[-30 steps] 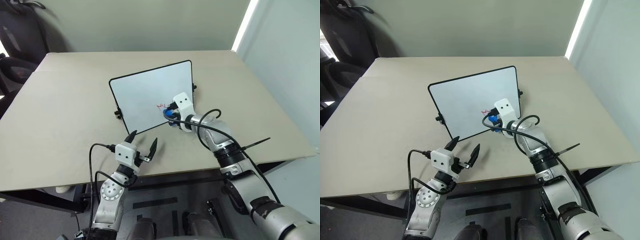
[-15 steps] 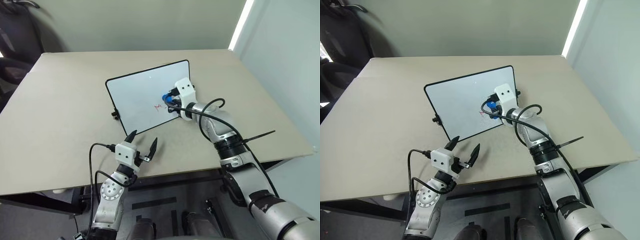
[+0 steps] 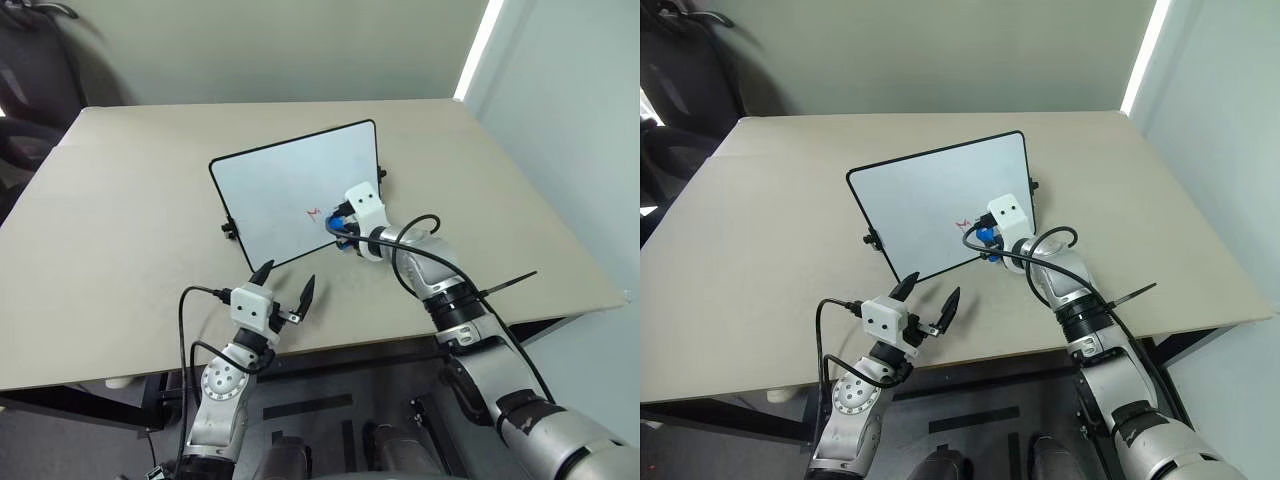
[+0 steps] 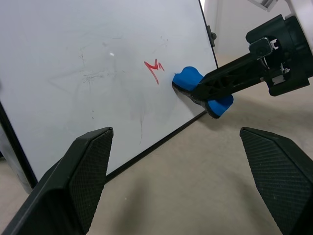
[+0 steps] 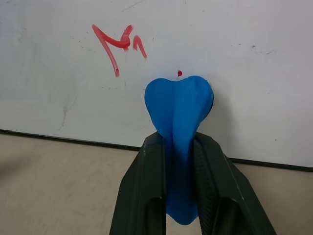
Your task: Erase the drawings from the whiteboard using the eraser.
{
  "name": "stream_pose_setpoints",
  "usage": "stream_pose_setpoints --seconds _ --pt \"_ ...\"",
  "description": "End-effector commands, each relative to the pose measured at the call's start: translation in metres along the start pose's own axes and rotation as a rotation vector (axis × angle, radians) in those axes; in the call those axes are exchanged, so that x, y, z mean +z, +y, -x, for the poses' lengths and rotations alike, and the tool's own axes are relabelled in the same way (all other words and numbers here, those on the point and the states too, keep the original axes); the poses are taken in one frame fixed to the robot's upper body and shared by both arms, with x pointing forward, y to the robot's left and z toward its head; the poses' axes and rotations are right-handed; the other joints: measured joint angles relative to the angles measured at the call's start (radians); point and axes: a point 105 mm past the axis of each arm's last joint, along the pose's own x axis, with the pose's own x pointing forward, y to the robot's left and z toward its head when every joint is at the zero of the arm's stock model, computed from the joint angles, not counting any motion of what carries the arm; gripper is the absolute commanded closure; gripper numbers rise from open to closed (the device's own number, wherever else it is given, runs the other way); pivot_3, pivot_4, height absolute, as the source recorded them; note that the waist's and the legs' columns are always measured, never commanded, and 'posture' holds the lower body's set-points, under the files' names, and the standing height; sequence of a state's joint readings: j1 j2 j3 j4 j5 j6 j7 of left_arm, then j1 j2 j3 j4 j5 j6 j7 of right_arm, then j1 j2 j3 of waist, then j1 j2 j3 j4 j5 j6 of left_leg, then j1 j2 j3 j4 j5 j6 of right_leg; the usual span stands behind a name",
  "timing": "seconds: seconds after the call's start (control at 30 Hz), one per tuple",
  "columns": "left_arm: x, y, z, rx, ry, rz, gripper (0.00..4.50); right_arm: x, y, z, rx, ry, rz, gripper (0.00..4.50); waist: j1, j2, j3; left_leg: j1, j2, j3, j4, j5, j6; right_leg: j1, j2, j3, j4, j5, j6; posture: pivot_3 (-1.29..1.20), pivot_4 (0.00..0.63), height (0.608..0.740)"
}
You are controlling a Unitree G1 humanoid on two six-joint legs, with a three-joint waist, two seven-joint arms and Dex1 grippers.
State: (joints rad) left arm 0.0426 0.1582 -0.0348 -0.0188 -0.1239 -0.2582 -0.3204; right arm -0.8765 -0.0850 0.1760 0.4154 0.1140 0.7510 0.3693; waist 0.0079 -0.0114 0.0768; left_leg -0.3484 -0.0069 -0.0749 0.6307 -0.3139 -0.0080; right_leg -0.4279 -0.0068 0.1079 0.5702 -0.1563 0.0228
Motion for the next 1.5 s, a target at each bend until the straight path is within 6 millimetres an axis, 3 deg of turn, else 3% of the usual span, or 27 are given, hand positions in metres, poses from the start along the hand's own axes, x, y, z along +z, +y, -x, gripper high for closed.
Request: stream_pose_setpoints --seconds 0.03,0.27,0.47,0.6,0.7,0.93,1.07,1.33,1.5 --pt "0.010 0.001 -0.003 0.004 -0.041 -0.011 0.00 0.045 0.000 0.010 0.008 -0.136 0.027 3.79 -0.001 0.000 0.000 0.000 0.000 0.000 0.000 0.000 0.000 0.000 0.000 0.000 0.000 0.000 0.000 0.00 0.150 0.740" --pt "0.011 0.000 -0.003 0.005 -0.043 -0.009 0.00 0.054 -0.002 0.011 0.001 -0.165 0.023 3.79 -0.001 0.000 0.000 0.000 0.000 0.000 0.000 0.000 0.000 -0.001 0.001 0.000 0.000 0.000 0.000 0.00 0.150 0.740" --pt "0.012 0.000 -0.001 0.010 -0.048 -0.008 0.00 0.026 0.008 0.001 0.024 -0.080 0.027 3.79 -0.001 0.000 0.000 0.001 0.000 0.000 0.000 0.000 0.001 -0.001 0.001 0.000 -0.001 0.000 -0.001 0.00 0.150 0.740" --pt "0.013 0.001 -0.001 0.012 -0.050 -0.010 0.00 0.021 0.022 0.000 0.065 -0.059 0.061 3.79 -0.002 0.000 0.000 0.001 0.000 0.000 0.000 0.000 0.001 -0.001 0.001 0.000 0.000 0.000 -0.001 0.00 0.150 0.740" --pt "0.013 0.000 -0.001 0.012 -0.051 -0.010 0.00 0.028 0.022 0.001 0.067 -0.072 0.073 3.79 -0.002 0.000 0.000 0.001 0.000 0.000 0.000 0.000 0.001 -0.002 0.001 0.000 0.000 0.001 -0.001 0.00 0.150 0.740" --pt "0.013 0.000 -0.001 0.012 -0.053 -0.008 0.00 0.065 0.020 0.010 0.059 -0.170 0.080 3.79 -0.002 0.000 0.000 0.000 0.000 0.000 0.000 -0.001 0.001 -0.003 0.001 0.000 0.000 0.002 -0.002 0.00 0.150 0.740" --pt "0.013 -0.001 0.000 0.013 -0.054 -0.007 0.00 0.071 0.022 0.011 0.064 -0.182 0.081 3.79 -0.002 0.000 0.000 0.000 0.000 0.000 0.000 0.000 0.001 -0.003 0.001 -0.001 -0.001 0.001 -0.002 0.00 0.150 0.740" --pt "0.014 -0.001 0.001 0.020 -0.056 -0.006 0.00 0.008 0.032 -0.007 0.074 0.028 0.129 3.79 -0.002 0.000 0.000 0.001 0.000 0.000 0.000 -0.001 0.004 -0.002 0.001 -0.002 -0.002 0.001 -0.002 0.00 0.150 0.740" --pt "0.015 0.000 0.003 0.026 -0.055 -0.005 0.00 0.007 0.034 -0.006 0.080 0.041 0.127 3.79 -0.002 0.000 0.000 0.001 0.000 0.000 0.000 -0.002 0.002 -0.003 0.001 -0.002 -0.001 0.003 -0.002 0.00 0.150 0.740"
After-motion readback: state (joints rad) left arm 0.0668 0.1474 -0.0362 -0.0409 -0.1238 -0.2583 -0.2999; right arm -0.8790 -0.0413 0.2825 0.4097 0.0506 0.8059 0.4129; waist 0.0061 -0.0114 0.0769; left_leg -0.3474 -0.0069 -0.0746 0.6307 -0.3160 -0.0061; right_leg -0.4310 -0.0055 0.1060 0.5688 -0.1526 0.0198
